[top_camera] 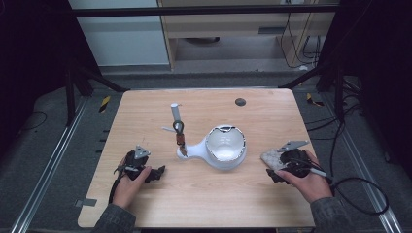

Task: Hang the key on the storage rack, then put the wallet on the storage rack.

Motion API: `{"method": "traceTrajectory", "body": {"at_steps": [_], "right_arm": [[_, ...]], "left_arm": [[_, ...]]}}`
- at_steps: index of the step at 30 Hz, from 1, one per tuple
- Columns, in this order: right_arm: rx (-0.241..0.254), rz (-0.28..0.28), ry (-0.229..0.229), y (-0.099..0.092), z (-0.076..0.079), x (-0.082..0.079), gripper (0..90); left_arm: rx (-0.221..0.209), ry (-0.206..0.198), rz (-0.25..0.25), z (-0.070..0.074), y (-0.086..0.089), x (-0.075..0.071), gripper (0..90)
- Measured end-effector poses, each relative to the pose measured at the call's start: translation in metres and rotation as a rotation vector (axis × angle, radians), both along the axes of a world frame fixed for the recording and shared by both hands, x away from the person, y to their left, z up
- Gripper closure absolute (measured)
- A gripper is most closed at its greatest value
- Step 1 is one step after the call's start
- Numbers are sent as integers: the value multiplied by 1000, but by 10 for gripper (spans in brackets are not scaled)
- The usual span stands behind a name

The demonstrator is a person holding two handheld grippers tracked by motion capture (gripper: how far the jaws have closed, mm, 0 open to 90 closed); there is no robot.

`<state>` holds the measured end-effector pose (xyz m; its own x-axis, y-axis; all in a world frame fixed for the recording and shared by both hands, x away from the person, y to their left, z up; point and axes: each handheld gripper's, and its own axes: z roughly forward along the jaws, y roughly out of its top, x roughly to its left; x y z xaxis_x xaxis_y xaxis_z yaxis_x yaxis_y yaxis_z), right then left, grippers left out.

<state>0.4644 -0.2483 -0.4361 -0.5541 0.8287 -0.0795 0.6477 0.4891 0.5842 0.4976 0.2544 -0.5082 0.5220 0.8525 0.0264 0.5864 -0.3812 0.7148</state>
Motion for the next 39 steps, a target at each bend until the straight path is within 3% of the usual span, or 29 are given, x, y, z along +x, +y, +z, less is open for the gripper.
{"method": "traceTrajectory", "body": {"at_steps": [11,17,25,39], "right_arm": [[-18,-68,123,-23,-4,7,158],[-31,-62,143,-21,-7,13,180],[-36,-63,163,-20,-7,18,118],[-53,-66,228,-19,-18,31,216]], "left_arm": [[-4,-1,-6,0,-1,-1,15],[-3,0,-9,0,-1,-1,13],[2,1,-15,0,-1,-1,10],[3,0,-21,0,-1,-1,5]]}}
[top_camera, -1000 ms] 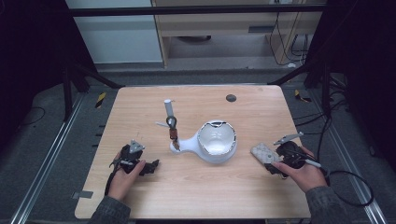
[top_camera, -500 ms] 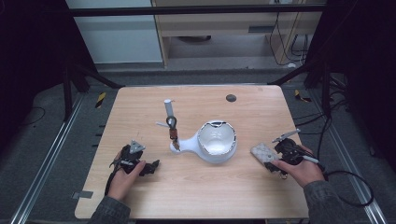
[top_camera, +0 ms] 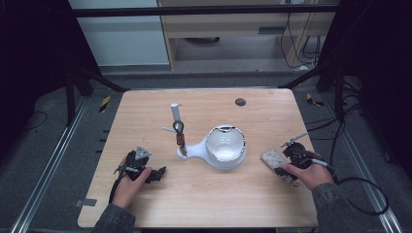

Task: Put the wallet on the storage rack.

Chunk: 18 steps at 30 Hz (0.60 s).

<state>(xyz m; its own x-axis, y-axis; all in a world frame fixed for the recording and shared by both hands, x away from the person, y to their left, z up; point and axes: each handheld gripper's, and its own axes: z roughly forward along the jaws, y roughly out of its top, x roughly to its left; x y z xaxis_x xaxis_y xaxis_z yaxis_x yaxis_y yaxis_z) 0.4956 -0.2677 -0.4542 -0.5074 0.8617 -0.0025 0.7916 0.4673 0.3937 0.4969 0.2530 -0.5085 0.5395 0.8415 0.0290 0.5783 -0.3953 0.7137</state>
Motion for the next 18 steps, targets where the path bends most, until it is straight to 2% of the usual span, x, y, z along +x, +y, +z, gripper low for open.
{"method": "traceTrajectory", "body": {"at_steps": [18], "right_arm": [[-29,6,74,-1,-11,8,243]], "left_arm": [[-1,2,-4,0,-1,0,3]]}}
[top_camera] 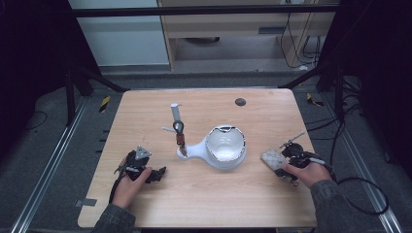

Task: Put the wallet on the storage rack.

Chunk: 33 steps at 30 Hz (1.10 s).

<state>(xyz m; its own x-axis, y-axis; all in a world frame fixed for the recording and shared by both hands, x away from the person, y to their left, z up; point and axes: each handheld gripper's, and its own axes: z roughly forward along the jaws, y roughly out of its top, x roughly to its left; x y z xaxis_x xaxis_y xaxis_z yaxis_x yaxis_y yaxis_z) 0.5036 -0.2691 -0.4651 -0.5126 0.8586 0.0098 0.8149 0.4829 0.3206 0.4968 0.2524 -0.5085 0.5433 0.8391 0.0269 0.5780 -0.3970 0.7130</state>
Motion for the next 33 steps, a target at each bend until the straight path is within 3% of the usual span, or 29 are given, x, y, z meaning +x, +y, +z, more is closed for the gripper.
{"method": "traceTrajectory", "body": {"at_steps": [23,33], "right_arm": [[-4,14,49,-3,-9,7,211],[-13,23,47,0,-9,6,256]], "left_arm": [[-2,-2,-2,0,-1,0,3],[-3,-2,-2,0,-1,0,3]]}}
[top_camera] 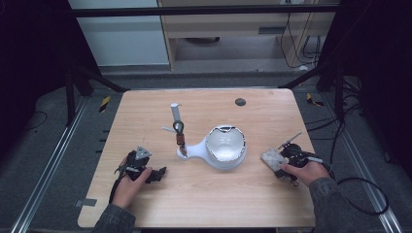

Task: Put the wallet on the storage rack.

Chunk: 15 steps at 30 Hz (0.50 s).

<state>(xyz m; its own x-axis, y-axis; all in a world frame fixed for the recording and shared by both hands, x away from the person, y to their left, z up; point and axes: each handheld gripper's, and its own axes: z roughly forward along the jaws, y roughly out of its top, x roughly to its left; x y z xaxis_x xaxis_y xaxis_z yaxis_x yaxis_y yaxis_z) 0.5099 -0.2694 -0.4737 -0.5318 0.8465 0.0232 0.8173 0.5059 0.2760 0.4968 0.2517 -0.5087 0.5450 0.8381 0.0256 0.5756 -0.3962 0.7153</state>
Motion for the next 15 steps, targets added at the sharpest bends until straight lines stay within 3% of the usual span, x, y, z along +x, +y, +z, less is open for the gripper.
{"method": "traceTrajectory", "body": {"at_steps": [3,15], "right_arm": [[-5,-10,5,2,0,-1,262],[-65,60,-43,7,8,-4,305]], "left_arm": [[0,0,0,0,0,0,3],[0,2,0,0,0,0,3]]}}
